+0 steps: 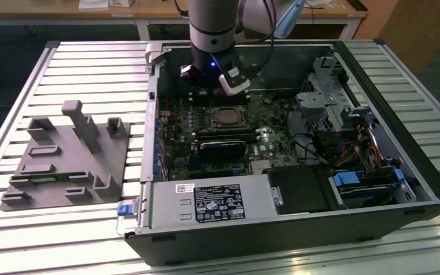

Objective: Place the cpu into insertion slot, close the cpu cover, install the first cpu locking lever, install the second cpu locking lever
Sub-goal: 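Install the first cpu locking lever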

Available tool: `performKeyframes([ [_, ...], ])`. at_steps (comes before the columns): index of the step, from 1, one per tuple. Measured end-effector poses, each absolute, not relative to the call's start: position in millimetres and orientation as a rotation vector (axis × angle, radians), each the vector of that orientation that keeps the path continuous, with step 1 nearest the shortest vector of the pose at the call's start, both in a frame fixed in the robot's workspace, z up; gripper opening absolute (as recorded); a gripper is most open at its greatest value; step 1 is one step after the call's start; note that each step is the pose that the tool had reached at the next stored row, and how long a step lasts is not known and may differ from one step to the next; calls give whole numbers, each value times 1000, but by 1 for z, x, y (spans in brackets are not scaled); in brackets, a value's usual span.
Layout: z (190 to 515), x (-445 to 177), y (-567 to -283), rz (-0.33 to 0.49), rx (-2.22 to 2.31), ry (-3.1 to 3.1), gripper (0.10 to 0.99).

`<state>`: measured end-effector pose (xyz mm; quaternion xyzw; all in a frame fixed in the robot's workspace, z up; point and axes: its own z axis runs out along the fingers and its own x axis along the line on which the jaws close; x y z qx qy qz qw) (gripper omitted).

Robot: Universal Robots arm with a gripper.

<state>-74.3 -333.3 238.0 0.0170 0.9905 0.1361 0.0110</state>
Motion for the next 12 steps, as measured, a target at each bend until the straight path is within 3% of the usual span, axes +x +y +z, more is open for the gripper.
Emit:
performKeyframes([
  [12, 238, -54, -333, 404, 55, 3088, 106],
])
